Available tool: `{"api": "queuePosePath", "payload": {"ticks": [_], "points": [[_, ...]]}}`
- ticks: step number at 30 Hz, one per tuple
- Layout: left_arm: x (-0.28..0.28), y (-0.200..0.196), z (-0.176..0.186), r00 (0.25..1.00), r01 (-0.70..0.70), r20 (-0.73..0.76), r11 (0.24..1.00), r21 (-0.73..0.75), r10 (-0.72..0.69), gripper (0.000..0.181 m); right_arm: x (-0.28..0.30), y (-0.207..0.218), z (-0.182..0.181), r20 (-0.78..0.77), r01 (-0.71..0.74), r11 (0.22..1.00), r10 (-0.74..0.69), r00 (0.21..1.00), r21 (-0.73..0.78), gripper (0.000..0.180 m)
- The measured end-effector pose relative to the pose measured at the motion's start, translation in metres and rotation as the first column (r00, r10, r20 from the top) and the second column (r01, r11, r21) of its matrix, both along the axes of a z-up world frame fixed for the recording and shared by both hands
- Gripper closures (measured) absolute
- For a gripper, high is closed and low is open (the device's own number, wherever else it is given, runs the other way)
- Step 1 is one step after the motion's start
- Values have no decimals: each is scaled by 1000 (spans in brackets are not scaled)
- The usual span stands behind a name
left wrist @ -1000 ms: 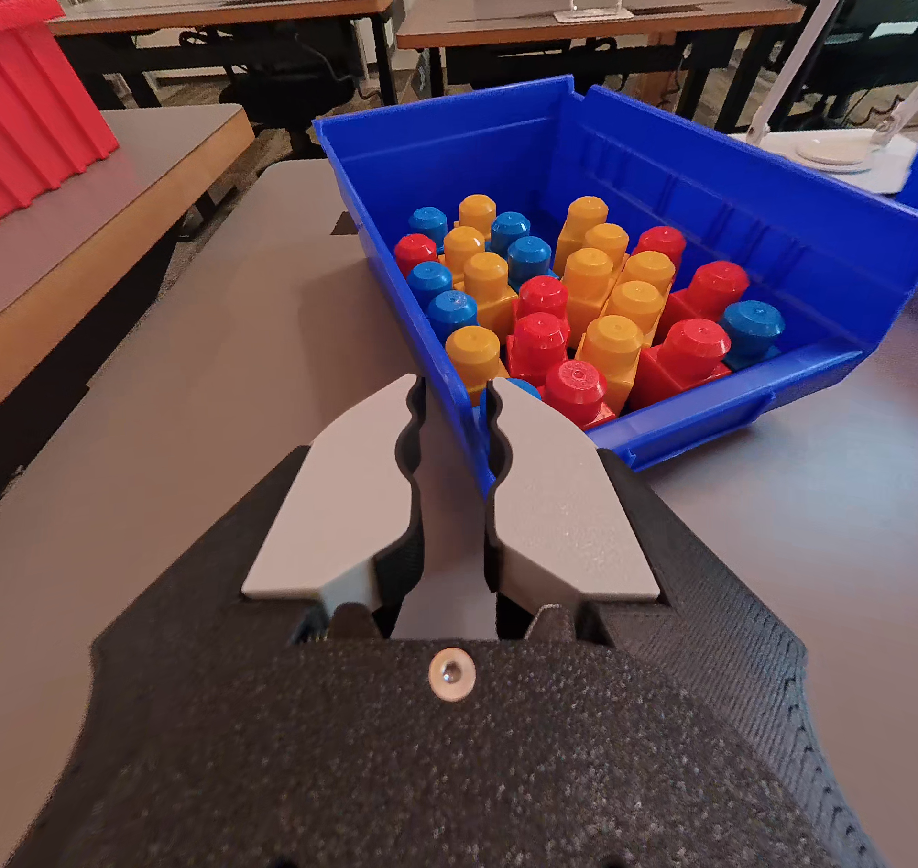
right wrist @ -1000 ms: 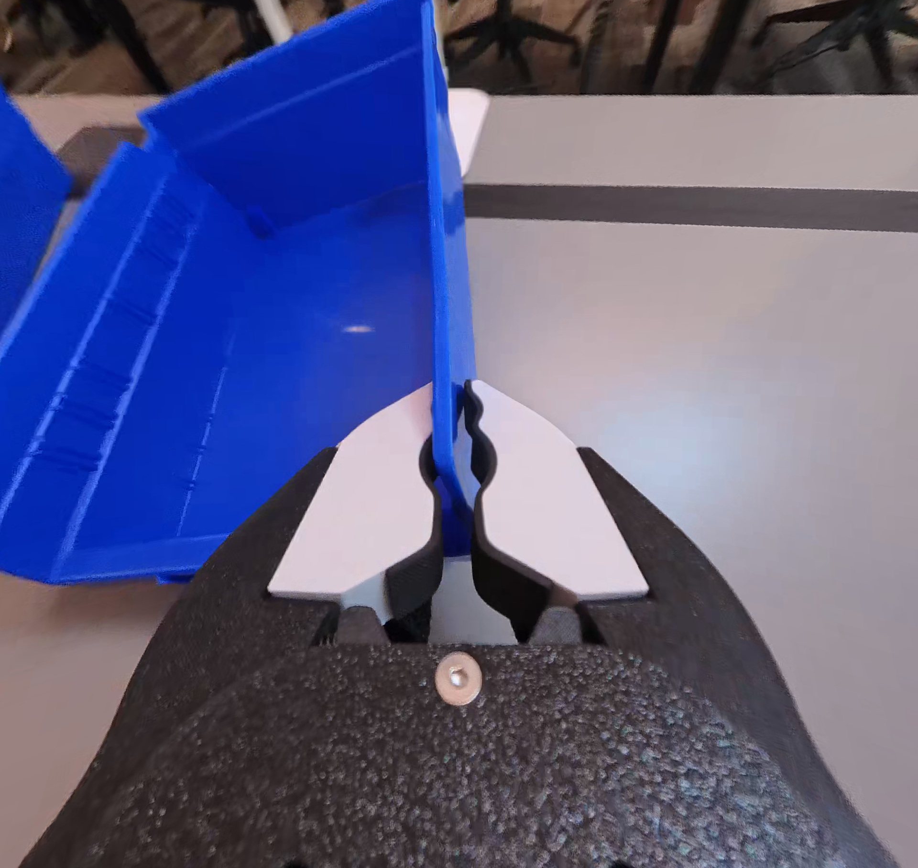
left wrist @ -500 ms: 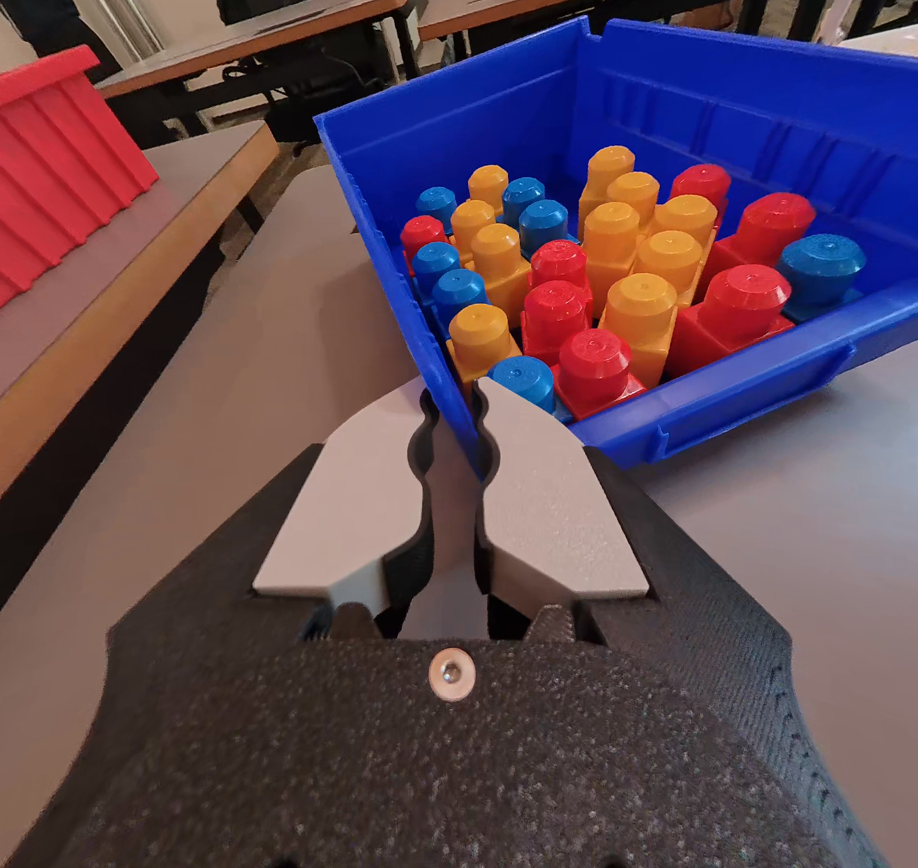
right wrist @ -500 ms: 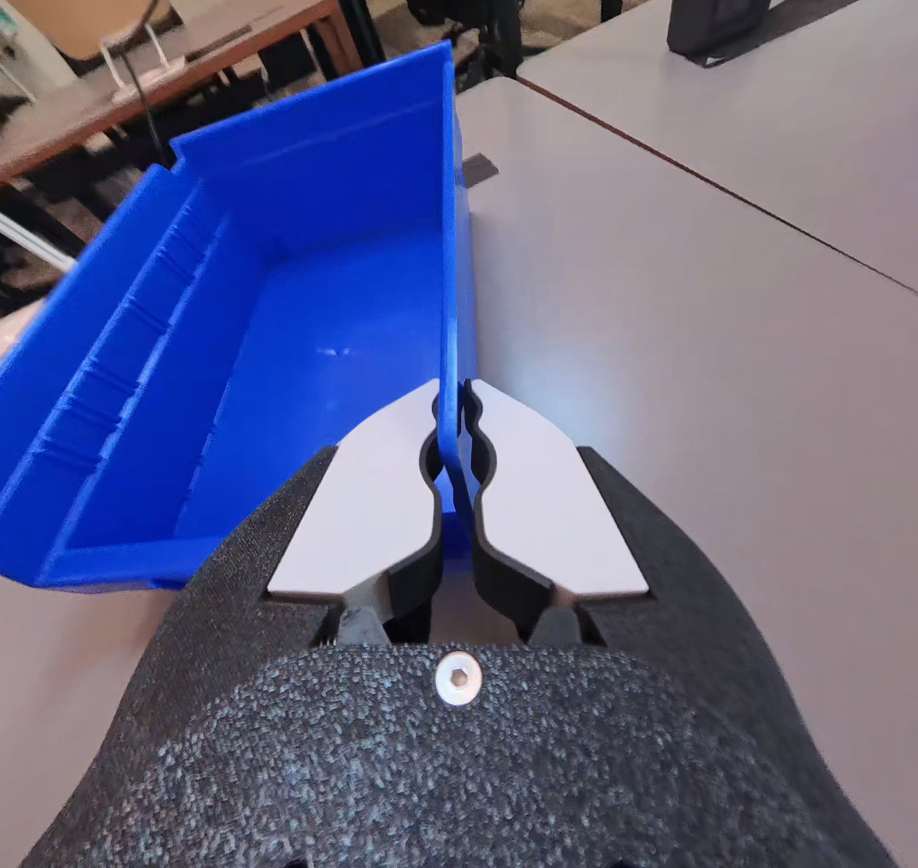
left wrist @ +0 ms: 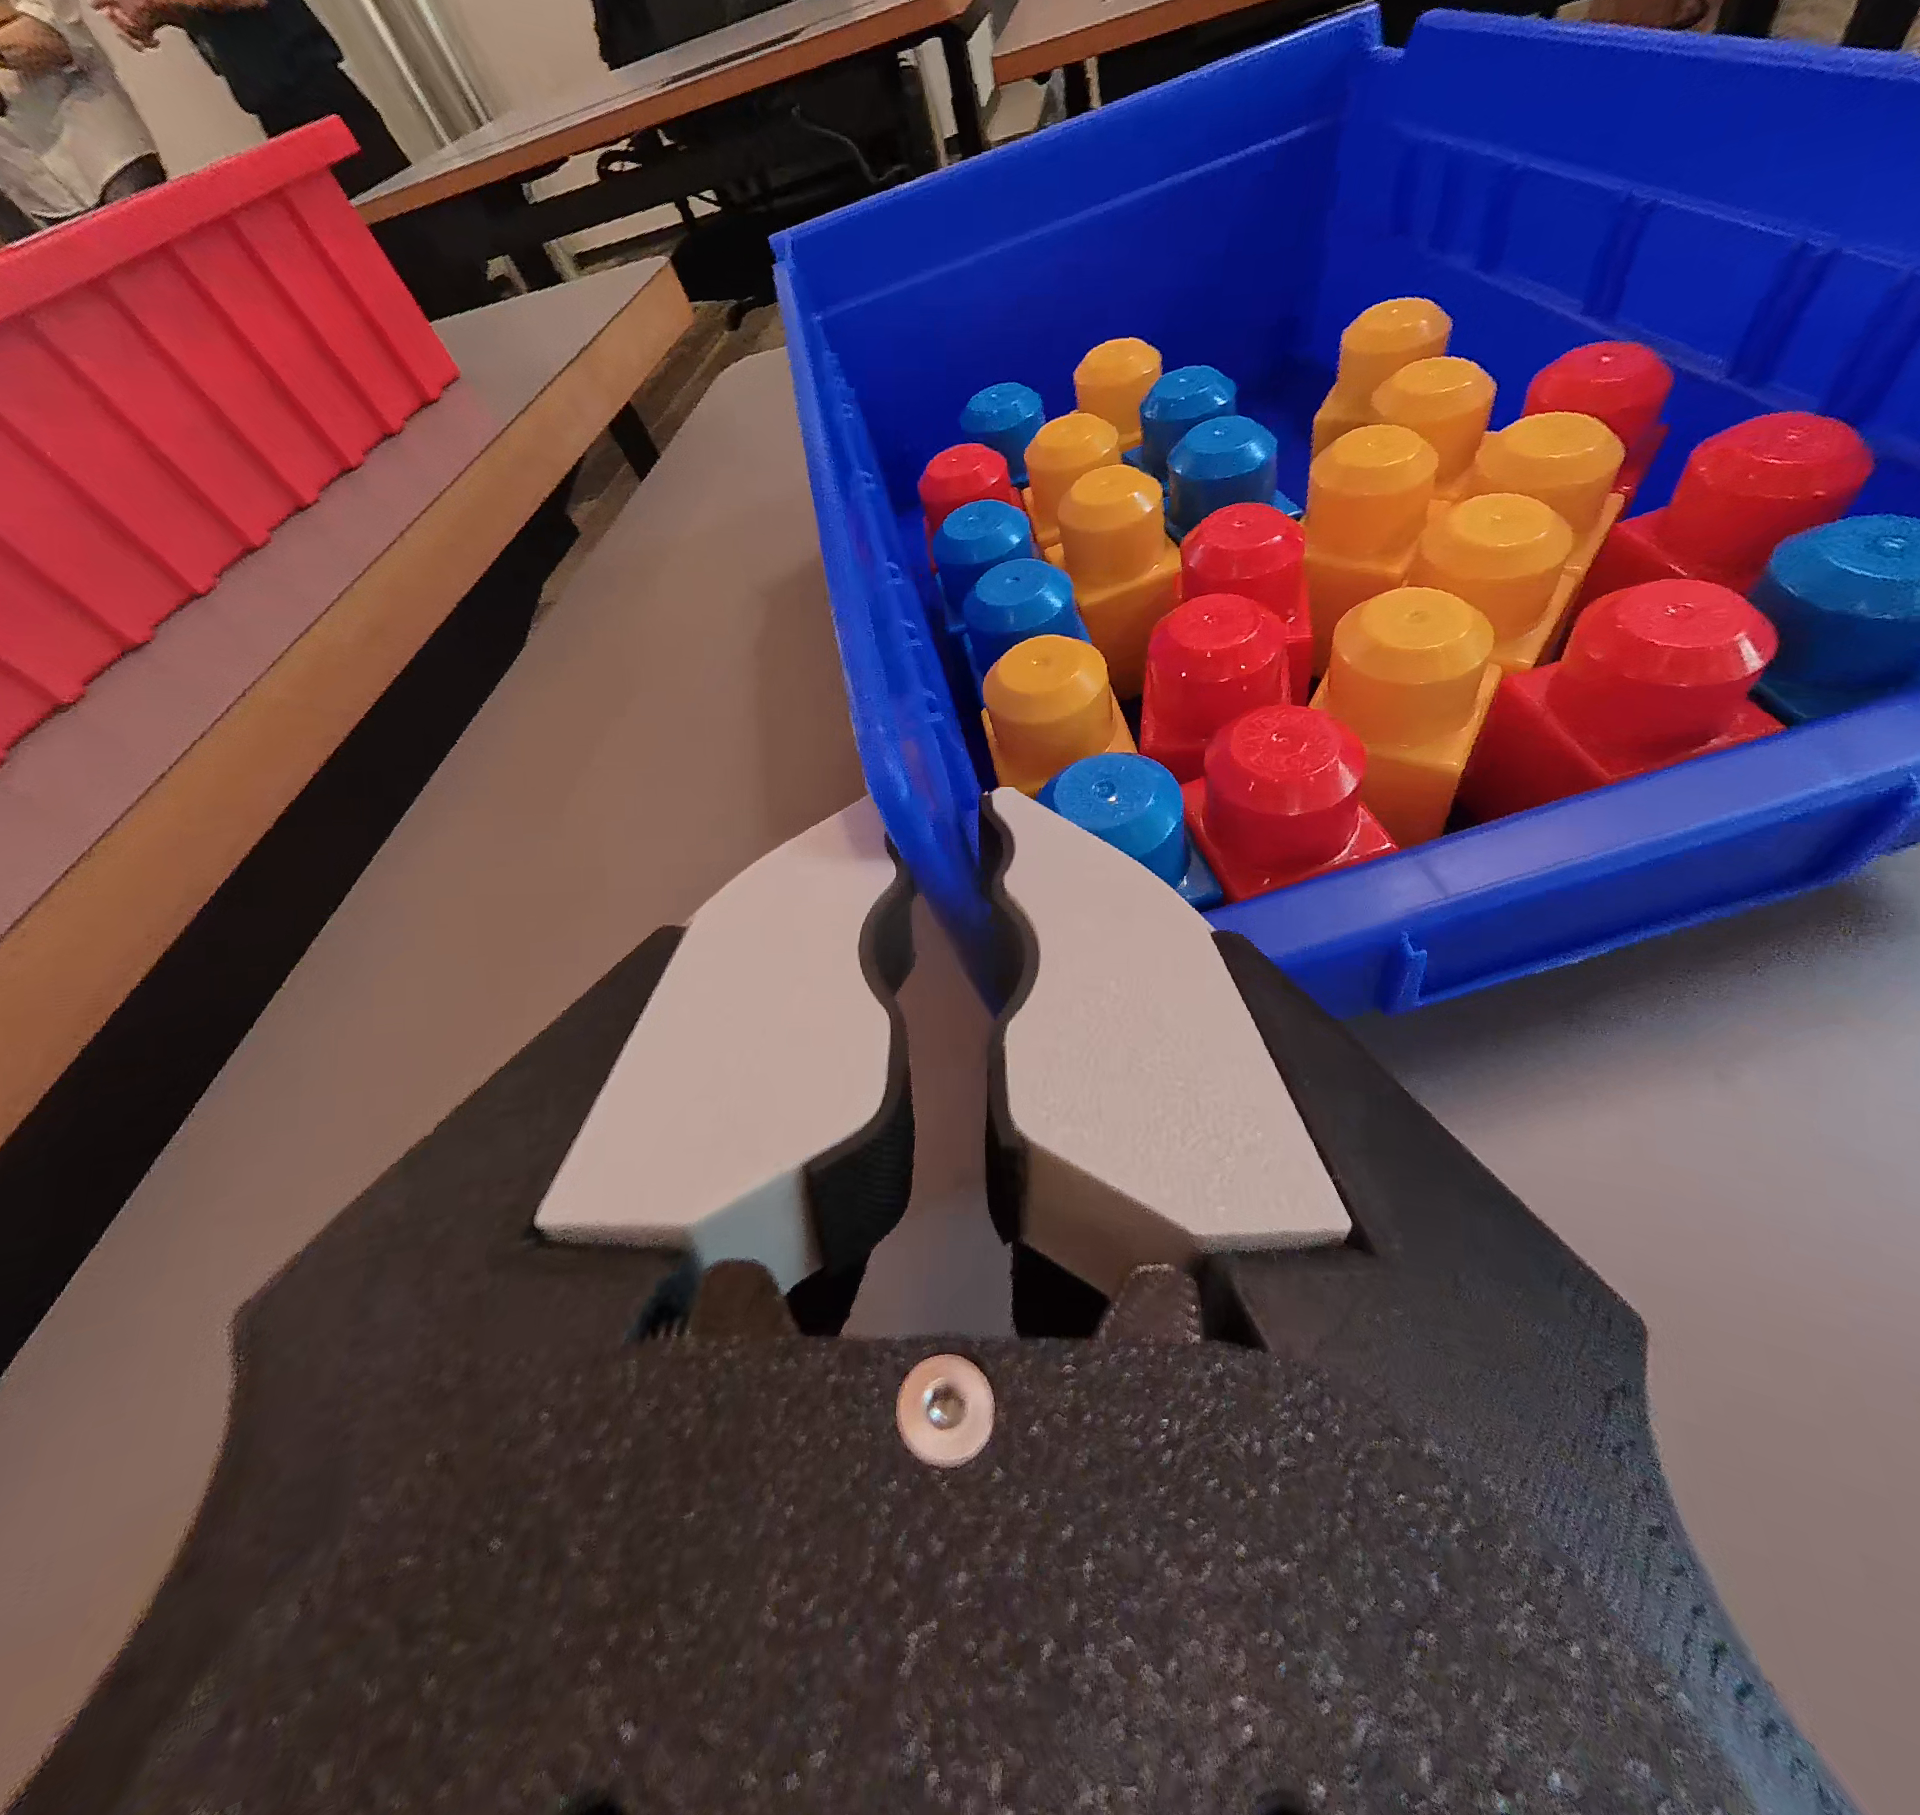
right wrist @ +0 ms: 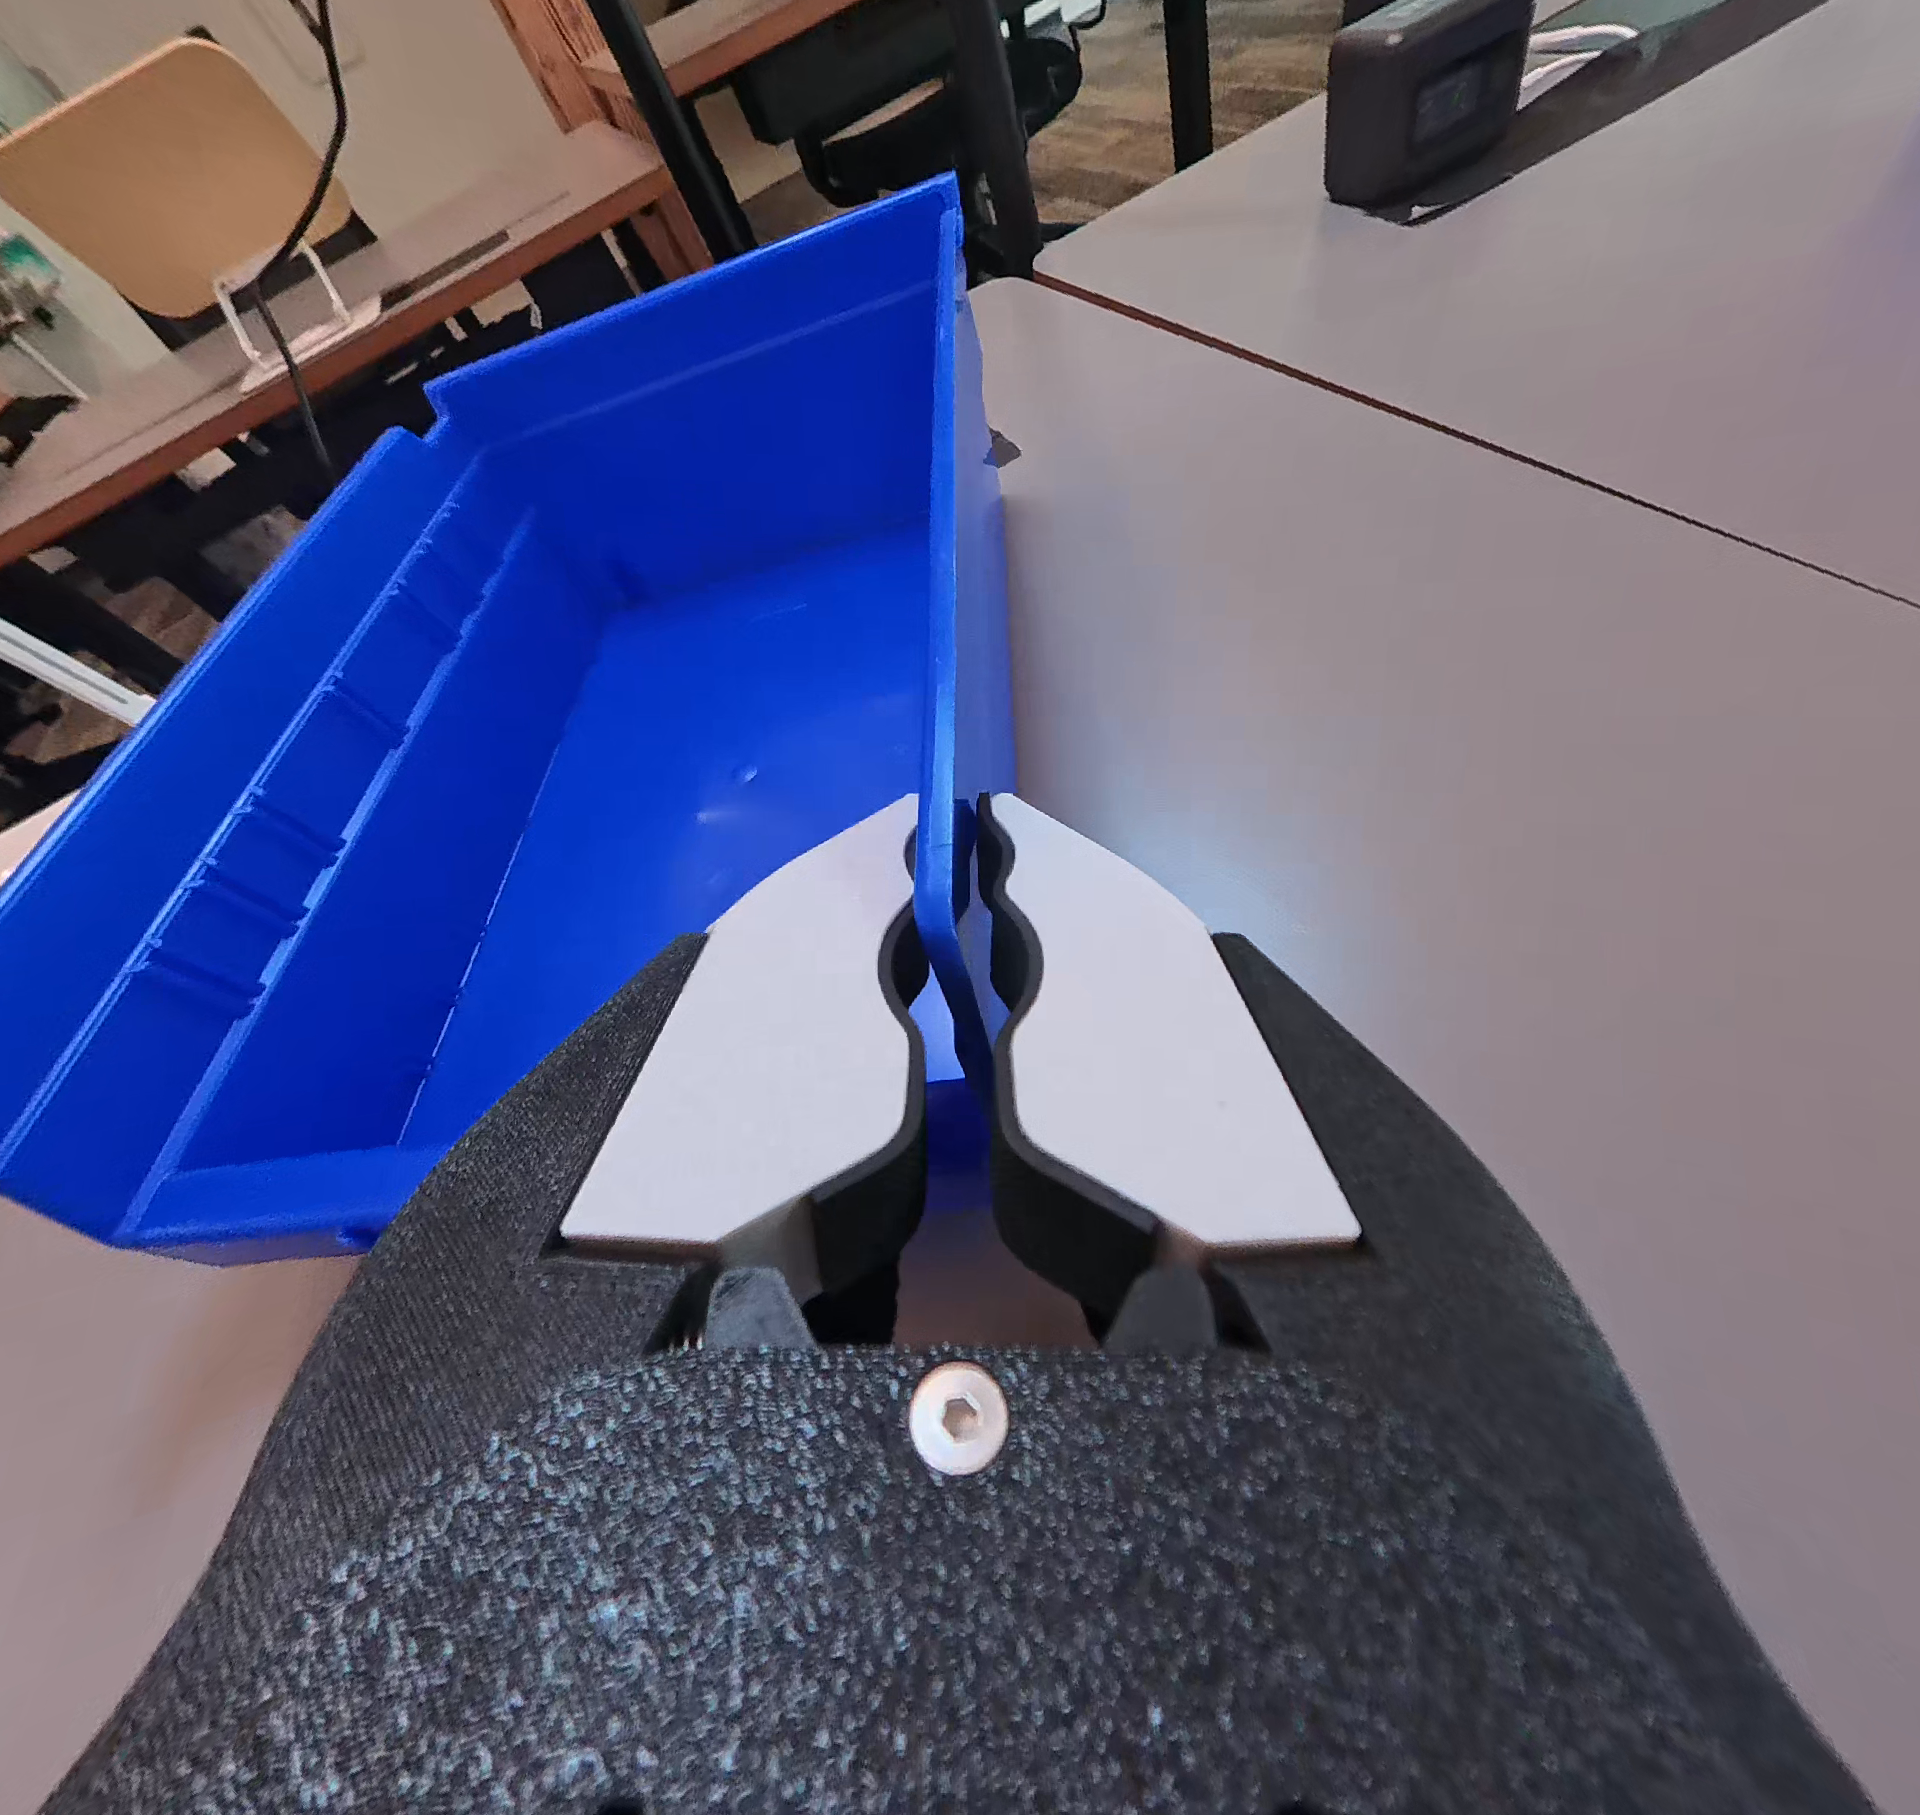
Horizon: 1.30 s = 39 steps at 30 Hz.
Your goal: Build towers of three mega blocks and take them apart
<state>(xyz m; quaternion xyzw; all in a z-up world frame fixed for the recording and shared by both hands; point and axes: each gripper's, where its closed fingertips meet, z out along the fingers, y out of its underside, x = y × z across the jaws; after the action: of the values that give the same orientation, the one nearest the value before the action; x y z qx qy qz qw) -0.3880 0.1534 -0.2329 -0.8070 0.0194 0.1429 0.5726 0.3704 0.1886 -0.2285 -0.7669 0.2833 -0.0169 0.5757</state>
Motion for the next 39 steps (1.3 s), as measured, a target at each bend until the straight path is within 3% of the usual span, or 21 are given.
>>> {"api": "queuePosePath", "payload": {"ticks": [5,9,15,24,39], "points": [[-12,0,-1,996,-42,75,999,9,41,174,-1,-3,19,78,-31,998,28,997,47,149],[-22,-4,1,991,-89,99,996,21,86,174,-11,-11,59,257,-44,993,15,966,106,129],[-52,-14,3,955,-204,228,977,54,187,175,-94,-9,114,461,-303,930,180,869,208,130],[-64,-10,1,925,-297,272,952,77,266,178,-186,9,87,550,-547,832,419,722,85,135],[-20,4,0,987,-125,114,990,65,117,163,-198,12,58,558,-569,822,479,678,-14,138]]}}
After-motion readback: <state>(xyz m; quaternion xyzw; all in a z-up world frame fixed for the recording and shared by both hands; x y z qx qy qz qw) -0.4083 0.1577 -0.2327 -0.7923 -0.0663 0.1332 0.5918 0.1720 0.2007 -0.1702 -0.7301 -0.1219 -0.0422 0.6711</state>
